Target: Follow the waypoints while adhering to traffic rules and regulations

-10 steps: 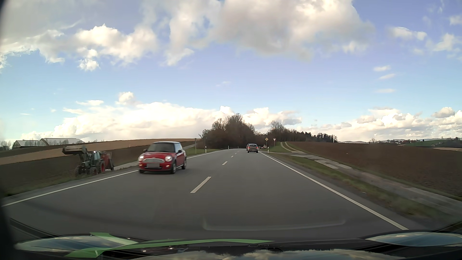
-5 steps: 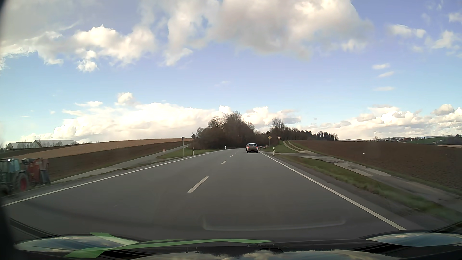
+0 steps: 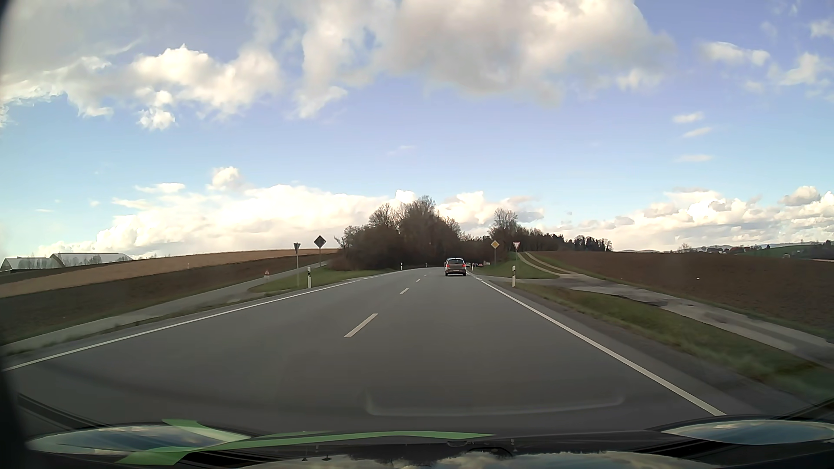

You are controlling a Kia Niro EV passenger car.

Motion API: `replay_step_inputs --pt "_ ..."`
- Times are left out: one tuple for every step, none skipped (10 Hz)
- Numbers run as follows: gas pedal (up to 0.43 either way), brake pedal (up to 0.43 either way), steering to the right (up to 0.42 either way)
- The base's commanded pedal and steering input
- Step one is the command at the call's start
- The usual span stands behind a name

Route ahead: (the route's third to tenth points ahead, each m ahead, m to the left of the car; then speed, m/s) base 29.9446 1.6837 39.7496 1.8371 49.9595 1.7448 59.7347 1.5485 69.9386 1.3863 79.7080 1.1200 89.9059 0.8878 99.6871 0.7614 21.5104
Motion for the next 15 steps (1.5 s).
replay_step_inputs --pt "0.0 0.0 -0.003" --pt "0.0 0.0 -0.003" --pt "0.0 0.0 -0.003" --pt "0.0 0.0 -0.003" --pt "0.0 0.0 -0.002" --pt "0.0 0.0 -0.002" --pt "0.0 0.0 -0.002" --pt "0.0 0.0 -0.002" --pt "0.0 0.0 -0.002" --pt "0.0 0.0 -0.002" --pt "0.0 0.0 -0.002" --pt "0.0 0.0 -0.002" --pt "0.0 0.0 -0.002" --pt "0.0 0.0 -0.002" --pt "0.0 0.0 -0.002"
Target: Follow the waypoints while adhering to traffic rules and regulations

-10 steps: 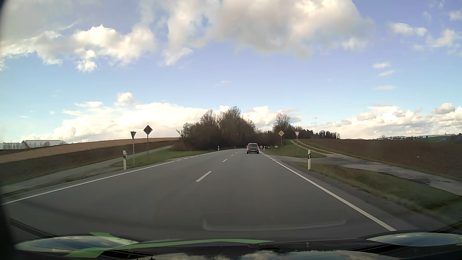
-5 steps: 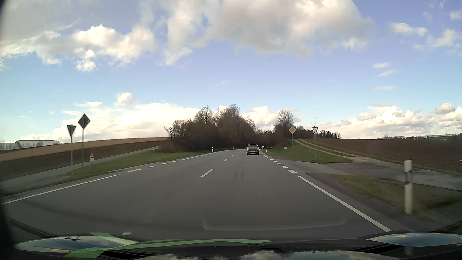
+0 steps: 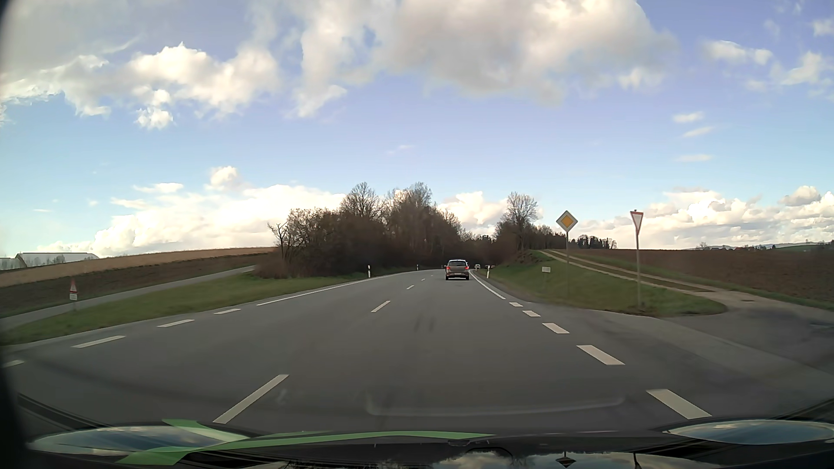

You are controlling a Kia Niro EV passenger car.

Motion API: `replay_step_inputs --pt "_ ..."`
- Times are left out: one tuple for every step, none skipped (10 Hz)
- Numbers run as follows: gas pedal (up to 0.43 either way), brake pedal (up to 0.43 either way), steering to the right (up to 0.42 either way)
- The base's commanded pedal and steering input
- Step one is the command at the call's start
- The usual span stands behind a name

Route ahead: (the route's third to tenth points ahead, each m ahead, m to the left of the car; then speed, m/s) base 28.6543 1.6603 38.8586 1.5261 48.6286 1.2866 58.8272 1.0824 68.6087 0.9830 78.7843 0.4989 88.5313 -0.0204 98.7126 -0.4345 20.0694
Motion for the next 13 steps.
replay_step_inputs --pt "0.0 0.0 -0.002" --pt "0.0 0.0 -0.002" --pt "0.0 0.0 -0.002" --pt "0.0 0.0 0.0" --pt "0.0 0.0 0.0" --pt "0.0 0.0 0.0" --pt "0.0 0.0 0.0" --pt "0.0 0.0 0.0" --pt "0.0 0.0 0.0" --pt "0.0 0.0 0.0" --pt "0.0 0.0 0.0" --pt "0.0 0.0 0.0" --pt "0.0 0.0 0.0"
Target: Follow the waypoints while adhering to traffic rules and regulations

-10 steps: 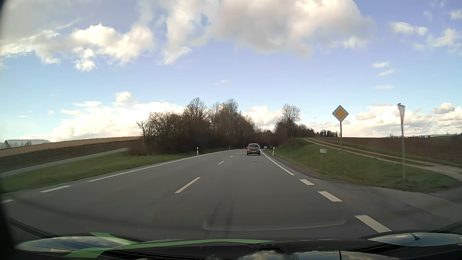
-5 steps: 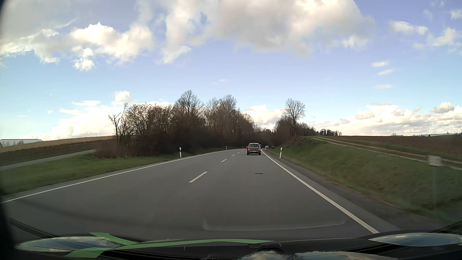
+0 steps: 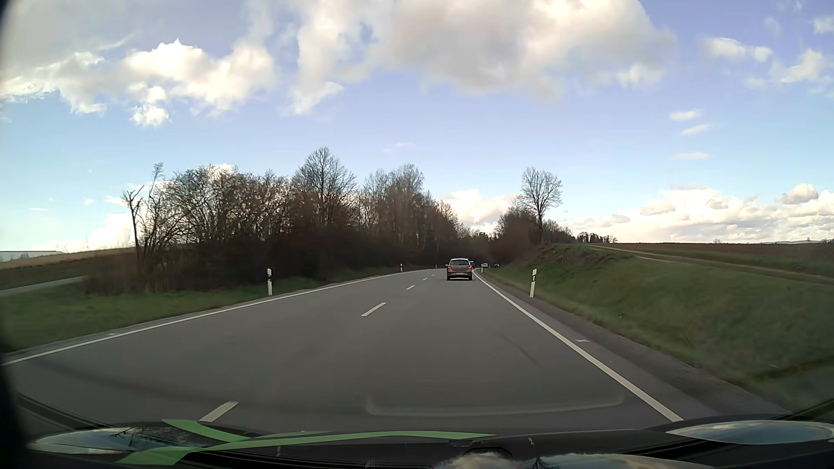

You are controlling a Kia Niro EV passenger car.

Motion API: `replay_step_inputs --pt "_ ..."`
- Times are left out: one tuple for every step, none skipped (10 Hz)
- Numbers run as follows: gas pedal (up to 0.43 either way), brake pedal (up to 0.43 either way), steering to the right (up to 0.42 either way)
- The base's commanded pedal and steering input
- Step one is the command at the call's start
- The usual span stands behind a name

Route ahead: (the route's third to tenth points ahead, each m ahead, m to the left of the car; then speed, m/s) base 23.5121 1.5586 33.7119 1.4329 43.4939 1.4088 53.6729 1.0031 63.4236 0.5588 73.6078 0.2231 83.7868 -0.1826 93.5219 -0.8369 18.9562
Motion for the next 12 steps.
replay_step_inputs --pt "0.0 0.0 0.0" --pt "0.0 0.0 0.0" --pt "0.0 0.0 0.0" --pt "0.0 0.0 0.0" --pt "0.0 0.0 0.0" --pt "0.0 0.0 0.002" --pt "0.0 0.0 0.002" --pt "0.0 0.0 0.003" --pt "0.0 0.0 0.005" --pt "0.0 0.0 0.005" --pt "0.0 0.0 0.005" --pt "0.0 0.0 0.005"
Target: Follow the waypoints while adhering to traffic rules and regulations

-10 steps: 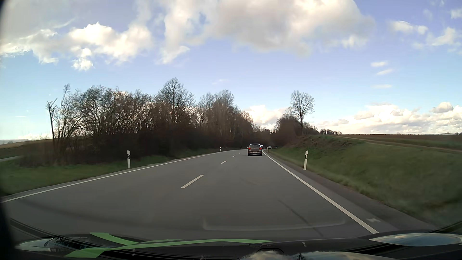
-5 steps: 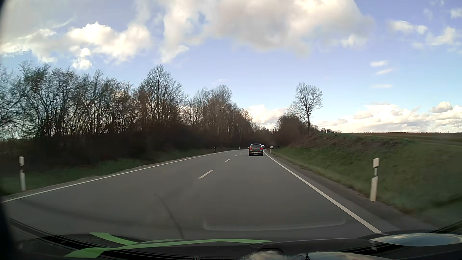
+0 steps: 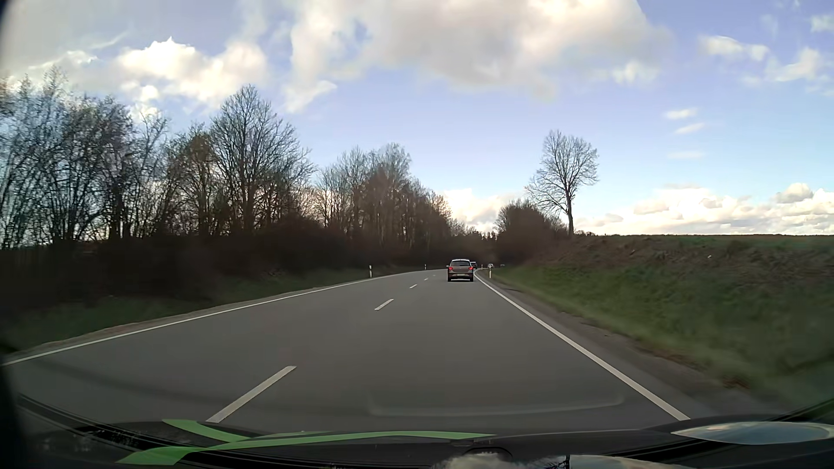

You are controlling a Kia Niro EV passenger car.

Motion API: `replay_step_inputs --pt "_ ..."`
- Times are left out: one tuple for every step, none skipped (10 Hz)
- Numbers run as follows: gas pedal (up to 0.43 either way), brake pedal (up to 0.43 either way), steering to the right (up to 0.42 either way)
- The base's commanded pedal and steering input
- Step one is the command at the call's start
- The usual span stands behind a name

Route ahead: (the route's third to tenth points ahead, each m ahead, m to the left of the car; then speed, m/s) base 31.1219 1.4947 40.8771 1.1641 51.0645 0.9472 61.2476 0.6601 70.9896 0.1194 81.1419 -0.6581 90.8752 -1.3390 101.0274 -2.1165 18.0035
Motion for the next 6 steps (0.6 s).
replay_step_inputs --pt "0.0 0.0 0.005" --pt "0.0 0.0 0.005" --pt "0.0 0.0 0.004" --pt "0.0 0.0 0.001" --pt "0.0 0.0 0.0" --pt "0.047 0.0 0.0"
